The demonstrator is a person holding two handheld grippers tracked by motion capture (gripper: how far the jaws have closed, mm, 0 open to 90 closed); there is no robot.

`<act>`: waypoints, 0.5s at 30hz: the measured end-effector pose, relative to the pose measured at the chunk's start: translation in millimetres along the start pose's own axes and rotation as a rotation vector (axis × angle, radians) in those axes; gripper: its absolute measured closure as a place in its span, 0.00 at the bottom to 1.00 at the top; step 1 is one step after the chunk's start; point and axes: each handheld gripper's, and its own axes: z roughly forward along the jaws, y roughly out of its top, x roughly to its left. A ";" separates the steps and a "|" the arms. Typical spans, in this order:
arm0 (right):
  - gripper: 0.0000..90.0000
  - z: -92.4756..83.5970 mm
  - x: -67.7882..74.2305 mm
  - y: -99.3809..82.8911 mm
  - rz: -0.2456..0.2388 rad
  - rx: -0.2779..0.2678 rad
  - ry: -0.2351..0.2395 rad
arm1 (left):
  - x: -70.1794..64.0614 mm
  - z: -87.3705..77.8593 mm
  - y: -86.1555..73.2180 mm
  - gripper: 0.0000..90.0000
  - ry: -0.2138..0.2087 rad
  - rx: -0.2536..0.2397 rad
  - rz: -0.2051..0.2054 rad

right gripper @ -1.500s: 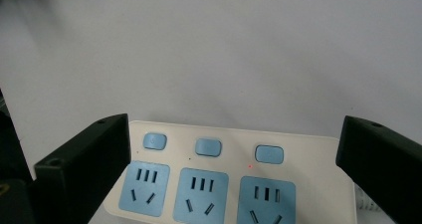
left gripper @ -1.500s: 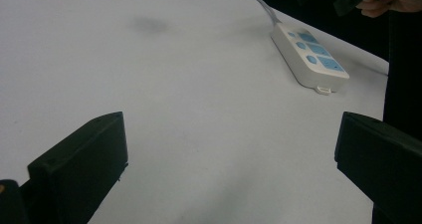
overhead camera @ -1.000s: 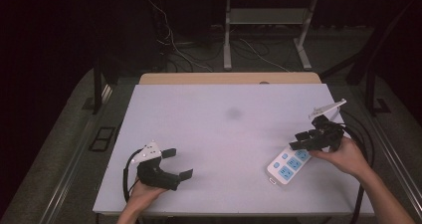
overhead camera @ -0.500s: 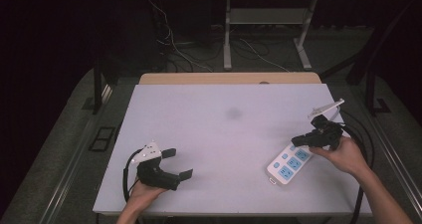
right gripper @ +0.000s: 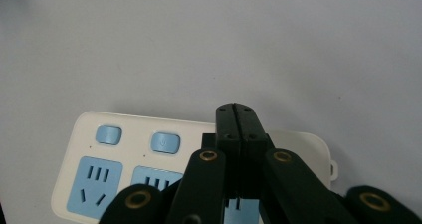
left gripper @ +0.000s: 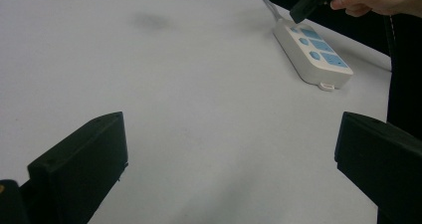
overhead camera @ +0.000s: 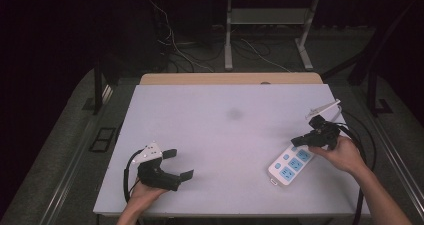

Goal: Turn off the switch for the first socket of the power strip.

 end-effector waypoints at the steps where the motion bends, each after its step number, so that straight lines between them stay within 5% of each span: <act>1: 1.00 0.5 -0.5 0.0 0.000 0.002 0.000 | 0.0 0.0 0.0 0.00 0.001 0.000 0.000; 15: 1.00 5.3 -1.0 -1.8 -0.010 0.030 -0.004 | 0.6 0.8 -0.2 0.00 0.008 0.011 0.001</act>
